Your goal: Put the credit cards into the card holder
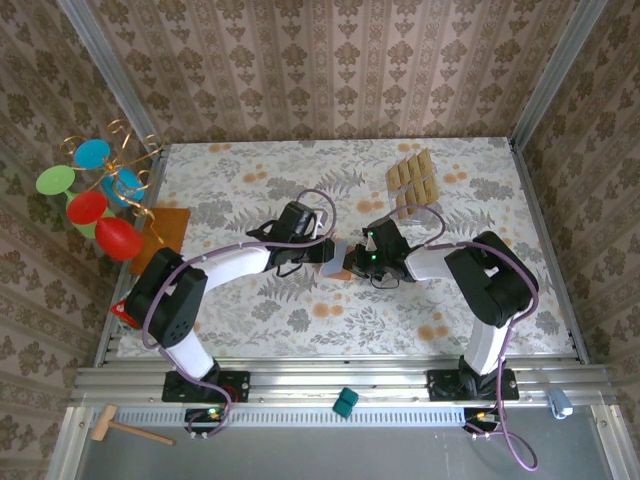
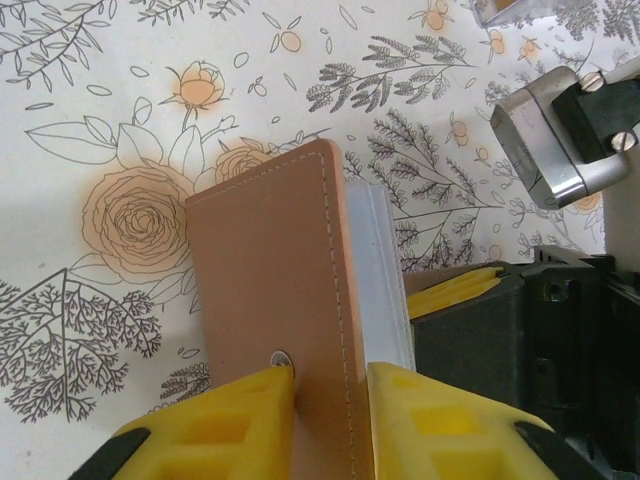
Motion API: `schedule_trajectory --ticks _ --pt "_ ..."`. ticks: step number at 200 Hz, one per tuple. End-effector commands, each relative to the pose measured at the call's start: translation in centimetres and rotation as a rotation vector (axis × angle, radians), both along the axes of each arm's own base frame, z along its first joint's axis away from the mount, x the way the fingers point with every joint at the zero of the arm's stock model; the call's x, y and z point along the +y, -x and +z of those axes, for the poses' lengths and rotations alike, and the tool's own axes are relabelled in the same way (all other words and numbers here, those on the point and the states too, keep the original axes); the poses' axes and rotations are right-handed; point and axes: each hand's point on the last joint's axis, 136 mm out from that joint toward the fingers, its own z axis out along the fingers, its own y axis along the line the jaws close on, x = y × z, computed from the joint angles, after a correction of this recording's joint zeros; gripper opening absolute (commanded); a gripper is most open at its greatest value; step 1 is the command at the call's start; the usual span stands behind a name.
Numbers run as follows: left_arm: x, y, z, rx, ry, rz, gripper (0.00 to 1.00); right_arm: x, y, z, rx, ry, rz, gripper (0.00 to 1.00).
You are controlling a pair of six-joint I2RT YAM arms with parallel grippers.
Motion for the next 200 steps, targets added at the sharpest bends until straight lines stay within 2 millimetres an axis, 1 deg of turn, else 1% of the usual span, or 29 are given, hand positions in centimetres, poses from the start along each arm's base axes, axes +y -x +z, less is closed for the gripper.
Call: schedule_trajectory --ticks 1,38,70,101,176,200 --pt "0.3 0.0 0.9 -0.002 0.047 0.017 0.26 -2.1 1.8 -4.4 0.121 0.111 -0.042 0.10" --pt "0.5 -0.2 1.1 -0.004 0.092 0.033 0.24 -2.2 1.9 -4.8 0.129 0.117 -0.044 0.10" --pt "0.6 -0.4 1.4 -0.008 0.130 0.041 0.36 -2.3 1.9 -5.0 0.133 0.120 -0.048 0.09" --pt "0.7 -0.4 1.3 -0.005 0.130 0.038 0.37 -2.4 1.9 -5.1 0.134 0.121 -0.050 0.09" --pt "1.4 -0.9 1.2 -0.019 0.127 0.063 0.28 -2.7 2.2 -5.5 0.143 0.129 -0.054 0.09" --pt "1.7 -1.1 1.0 -0.024 0.121 0.071 0.19 -2.6 2.1 -5.3 0.140 0.127 -0.052 0.09"
